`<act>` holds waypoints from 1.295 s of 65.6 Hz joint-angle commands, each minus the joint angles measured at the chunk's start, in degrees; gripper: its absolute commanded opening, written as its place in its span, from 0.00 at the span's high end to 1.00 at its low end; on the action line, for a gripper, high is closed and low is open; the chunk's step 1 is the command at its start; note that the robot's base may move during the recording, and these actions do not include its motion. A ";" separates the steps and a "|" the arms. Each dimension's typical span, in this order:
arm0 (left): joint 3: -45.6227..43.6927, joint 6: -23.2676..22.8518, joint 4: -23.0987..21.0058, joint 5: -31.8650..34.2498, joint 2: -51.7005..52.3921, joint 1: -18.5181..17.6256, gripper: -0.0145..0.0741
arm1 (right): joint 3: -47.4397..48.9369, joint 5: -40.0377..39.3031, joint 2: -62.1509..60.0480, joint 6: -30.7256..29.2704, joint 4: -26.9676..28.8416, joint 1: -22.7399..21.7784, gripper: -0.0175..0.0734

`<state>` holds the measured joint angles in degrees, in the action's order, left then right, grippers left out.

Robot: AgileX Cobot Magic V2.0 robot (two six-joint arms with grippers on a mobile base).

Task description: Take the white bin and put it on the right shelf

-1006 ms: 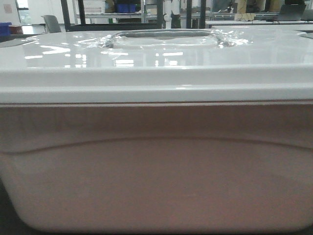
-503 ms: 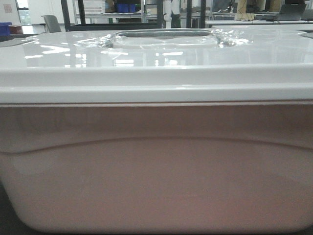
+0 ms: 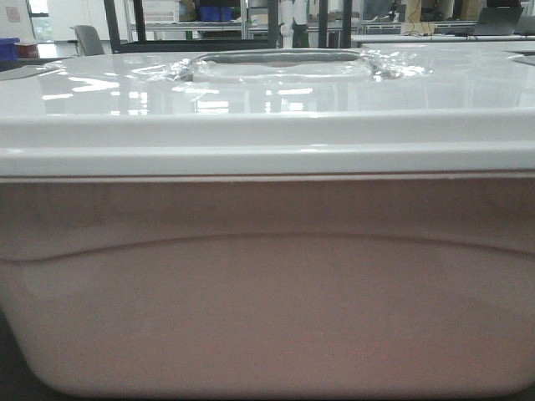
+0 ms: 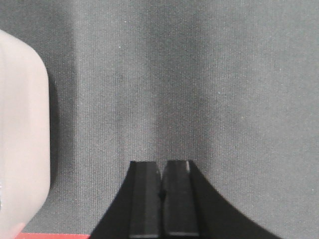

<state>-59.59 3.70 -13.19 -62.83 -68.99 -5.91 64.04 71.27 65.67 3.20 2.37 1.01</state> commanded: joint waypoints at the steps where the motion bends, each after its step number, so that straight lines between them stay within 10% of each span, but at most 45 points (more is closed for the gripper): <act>1: -1.89 0.01 -1.59 1.68 1.03 -0.05 0.97 | 2.08 2.99 -0.84 -0.19 0.24 0.06 0.77; 16: -1.89 0.01 -1.85 1.68 1.03 -0.05 0.81 | 2.08 3.68 -0.84 -0.19 0.24 0.06 0.67; 31: -1.89 0.01 -1.98 1.67 1.03 -0.05 0.36 | 2.08 2.38 -0.84 -0.08 0.50 0.06 0.12; 63: -4.60 -0.20 -7.57 -1.71 1.03 1.10 0.34 | 2.94 1.07 -0.84 -0.60 7.26 -2.97 0.15; 85: -5.58 20.29 -41.36 -8.38 -0.87 14.67 0.34 | 1.72 4.00 0.81 -19.08 36.16 -15.13 0.15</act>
<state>-63.29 18.04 -43.11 -69.31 -70.32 6.36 64.87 71.36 66.34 -10.88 29.14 -11.27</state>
